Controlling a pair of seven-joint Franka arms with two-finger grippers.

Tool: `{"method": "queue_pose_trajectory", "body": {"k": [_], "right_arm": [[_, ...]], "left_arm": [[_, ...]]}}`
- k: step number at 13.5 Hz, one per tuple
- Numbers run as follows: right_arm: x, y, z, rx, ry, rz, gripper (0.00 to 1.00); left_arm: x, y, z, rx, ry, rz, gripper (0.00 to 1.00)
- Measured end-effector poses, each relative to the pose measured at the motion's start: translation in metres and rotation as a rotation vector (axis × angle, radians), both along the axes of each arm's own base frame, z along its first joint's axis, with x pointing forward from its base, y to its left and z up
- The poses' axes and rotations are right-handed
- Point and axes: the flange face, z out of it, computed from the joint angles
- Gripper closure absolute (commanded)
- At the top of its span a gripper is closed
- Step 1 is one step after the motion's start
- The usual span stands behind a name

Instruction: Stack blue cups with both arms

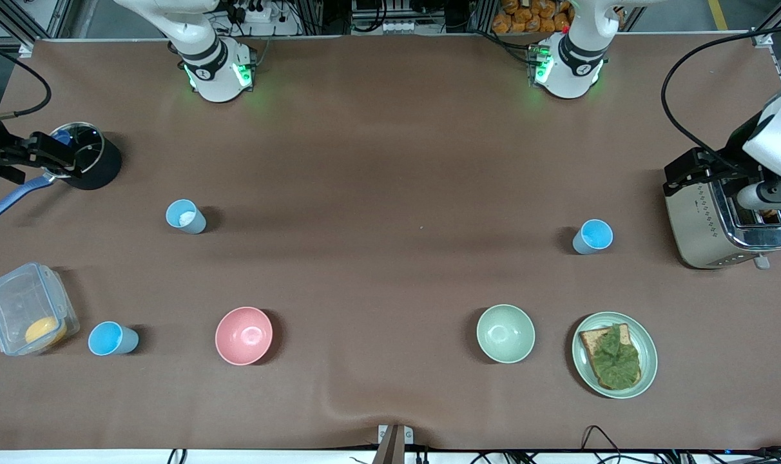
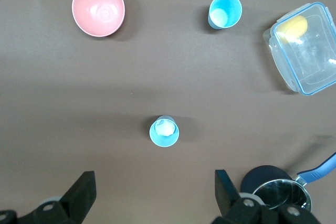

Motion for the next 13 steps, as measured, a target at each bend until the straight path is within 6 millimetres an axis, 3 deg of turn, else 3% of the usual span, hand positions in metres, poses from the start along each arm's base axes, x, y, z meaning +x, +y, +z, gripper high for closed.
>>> {"method": "queue_pose_trajectory", "body": {"k": [5, 8, 13], "right_arm": [[0.000, -0.001, 0.000, -0.001, 0.000, -0.002, 0.00], [-0.001, -0.001, 0.000, 0.000, 0.006, -0.002, 0.00], [-0.003, -0.001, -0.003, 0.001, 0.027, -0.002, 0.00]], "left_arm": [[0.003, 0.004, -0.005, 0.001, 0.010, 0.008, 0.00], [0.012, 0.012, -0.025, 0.003, 0.043, 0.022, 0.00], [0.014, 0.006, -0.042, 0.043, 0.069, 0.003, 0.00]]}}
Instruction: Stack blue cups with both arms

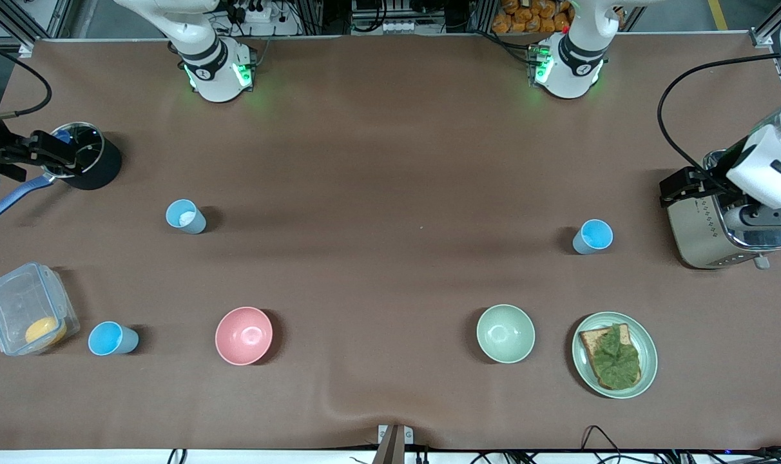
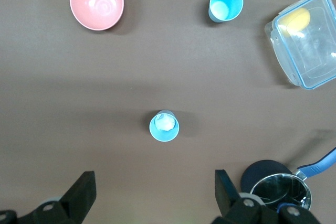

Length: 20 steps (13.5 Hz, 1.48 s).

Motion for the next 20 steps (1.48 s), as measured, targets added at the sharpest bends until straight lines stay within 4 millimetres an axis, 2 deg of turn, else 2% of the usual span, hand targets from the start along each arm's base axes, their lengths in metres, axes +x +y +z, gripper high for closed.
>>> {"method": "queue_pose_trajectory", "body": {"k": [2, 4, 6, 10, 16, 20], "right_arm": [[0.000, 0.000, -0.002, 0.000, 0.006, 0.000, 0.00], [-0.001, 0.000, -0.004, 0.001, 0.014, 0.000, 0.00], [-0.001, 0.000, -0.006, 0.001, 0.018, 0.000, 0.00], [-0.002, 0.000, -0.011, 0.002, 0.036, 0.000, 0.00], [-0.003, 0.000, -0.012, 0.002, 0.048, 0.000, 0.00], [-0.004, 0.000, -0.020, 0.003, 0.062, 0.001, 0.00]], "left_arm": [[0.005, 0.006, -0.028, 0.000, -0.006, 0.010, 0.00], [0.010, 0.019, -0.072, -0.002, -0.021, 0.029, 0.00], [0.006, 0.024, -0.114, -0.003, -0.008, 0.034, 0.00], [-0.009, 0.027, -0.181, -0.005, 0.000, 0.035, 0.00], [-0.039, 0.034, -0.263, -0.012, -0.012, 0.041, 0.00], [-0.046, 0.044, -0.303, -0.016, 0.003, 0.056, 0.00]]}}
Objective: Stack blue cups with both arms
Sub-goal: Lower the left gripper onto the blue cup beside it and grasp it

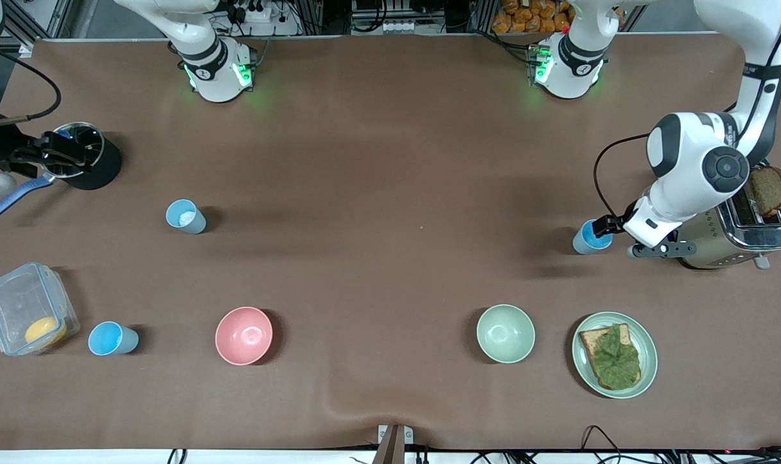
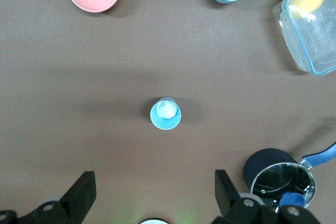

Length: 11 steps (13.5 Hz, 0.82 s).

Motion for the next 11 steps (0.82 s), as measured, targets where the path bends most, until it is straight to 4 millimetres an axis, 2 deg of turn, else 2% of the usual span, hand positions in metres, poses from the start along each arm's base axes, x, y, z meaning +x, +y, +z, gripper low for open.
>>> {"method": "queue_pose_trajectory", "body": {"k": [3, 6, 9, 11], "right_arm": [[-0.003, 0.000, -0.008, -0.001, -0.005, -0.001, 0.00], [-0.006, 0.001, -0.008, -0.002, -0.008, 0.000, 0.00], [-0.006, 0.001, -0.009, -0.002, -0.009, 0.000, 0.00], [-0.006, 0.001, -0.009, -0.002, -0.008, 0.000, 0.00]], "left_arm": [[-0.002, 0.012, -0.022, -0.004, 0.001, 0.018, 0.00], [-0.005, 0.014, -0.035, -0.005, 0.016, 0.024, 0.00], [-0.009, 0.013, -0.044, -0.006, 0.034, 0.022, 0.05], [-0.010, 0.013, -0.047, -0.007, 0.039, 0.022, 0.15]]}}
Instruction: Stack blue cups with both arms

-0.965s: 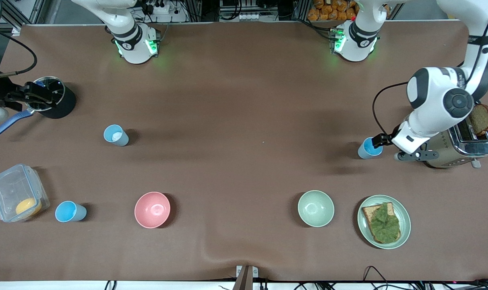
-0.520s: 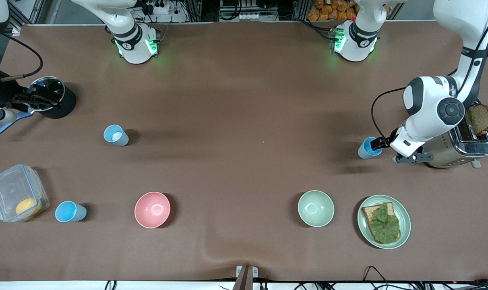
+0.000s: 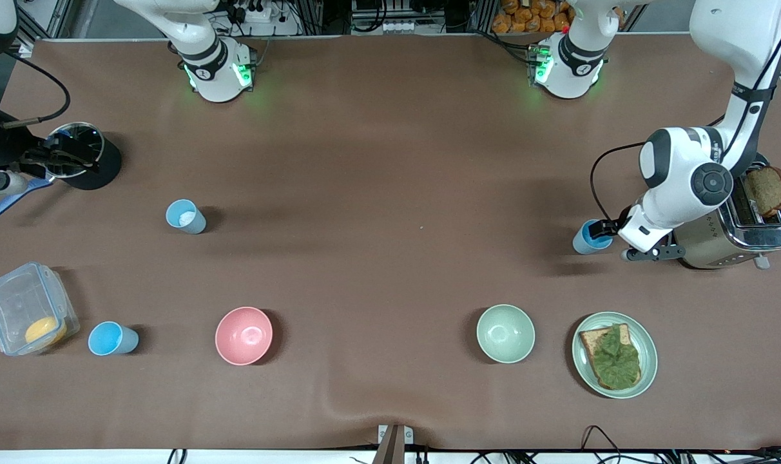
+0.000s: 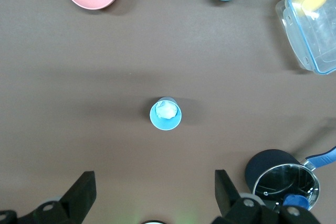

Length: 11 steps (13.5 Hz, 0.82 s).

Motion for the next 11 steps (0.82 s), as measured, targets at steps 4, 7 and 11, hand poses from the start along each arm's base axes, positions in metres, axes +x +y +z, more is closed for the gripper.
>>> {"method": "queue_pose_trajectory", "body": {"k": [4, 7, 11], "right_arm": [[0.0000, -0.0002, -0.0005, 0.000, 0.000, 0.000, 0.00], [0.0000, -0.0002, -0.0018, 0.000, 0.002, 0.000, 0.00], [0.0002, -0.0002, -0.0071, 0.000, 0.006, -0.001, 0.00]], "left_arm": [[-0.0016, -0.0002, -0.0026, 0.000, 0.006, 0.000, 0.24], [-0.0033, -0.0010, -0.0062, -0.001, 0.013, -0.002, 0.36], [-0.0038, -0.0024, -0.0084, -0.002, 0.017, -0.004, 0.68]]}}
